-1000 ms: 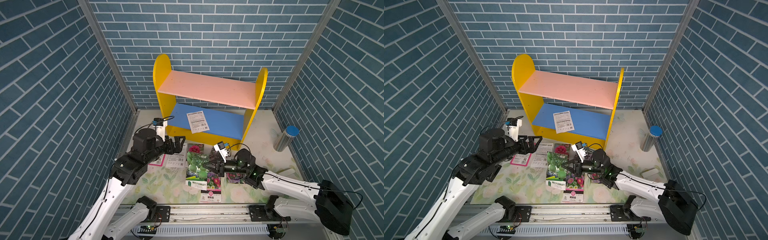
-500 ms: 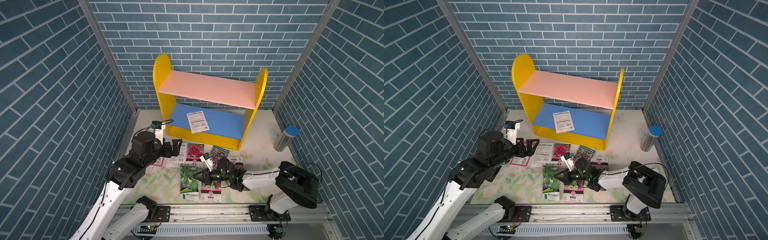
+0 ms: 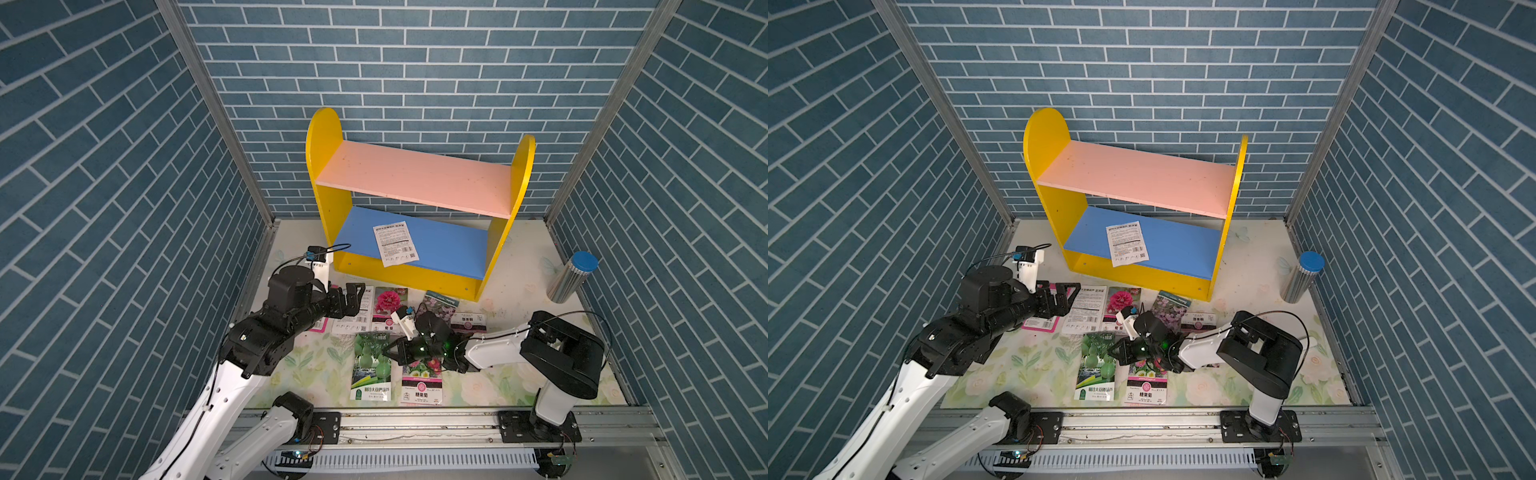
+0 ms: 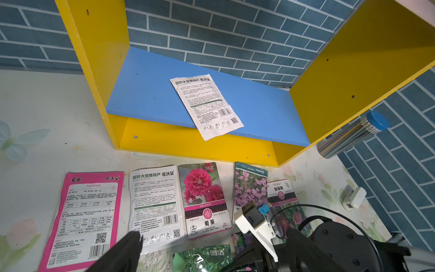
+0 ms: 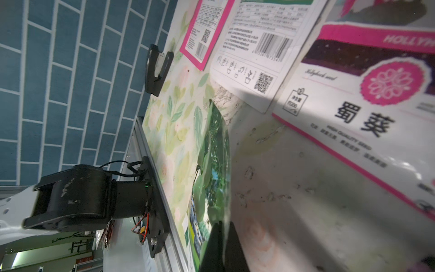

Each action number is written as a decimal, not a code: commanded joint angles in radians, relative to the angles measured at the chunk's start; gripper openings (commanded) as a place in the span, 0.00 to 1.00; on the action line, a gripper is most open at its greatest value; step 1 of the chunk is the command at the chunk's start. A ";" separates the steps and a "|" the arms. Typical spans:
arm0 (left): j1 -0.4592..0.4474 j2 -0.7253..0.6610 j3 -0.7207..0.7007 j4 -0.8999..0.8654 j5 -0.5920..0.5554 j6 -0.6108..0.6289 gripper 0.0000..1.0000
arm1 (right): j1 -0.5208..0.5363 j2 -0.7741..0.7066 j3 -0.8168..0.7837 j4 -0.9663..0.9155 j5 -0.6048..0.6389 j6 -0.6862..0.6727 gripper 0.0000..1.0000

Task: Take the seed bag off the shelf
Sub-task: Place the seed packet at the center of the board.

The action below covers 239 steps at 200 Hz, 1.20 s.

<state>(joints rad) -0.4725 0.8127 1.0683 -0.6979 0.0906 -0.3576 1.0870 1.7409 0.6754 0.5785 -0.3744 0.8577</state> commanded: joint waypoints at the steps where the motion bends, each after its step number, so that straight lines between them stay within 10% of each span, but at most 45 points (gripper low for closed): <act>1: 0.000 -0.006 -0.013 0.016 0.005 0.013 1.00 | -0.006 0.021 0.018 -0.089 0.054 -0.053 0.00; 239: 0.000 0.047 -0.029 0.078 0.027 -0.023 1.00 | -0.028 -0.233 0.038 -0.427 0.246 -0.206 0.55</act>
<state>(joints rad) -0.4725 0.8566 1.0481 -0.6518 0.1066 -0.3702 1.0611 1.5574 0.6949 0.2394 -0.1753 0.7055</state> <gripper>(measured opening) 0.997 0.544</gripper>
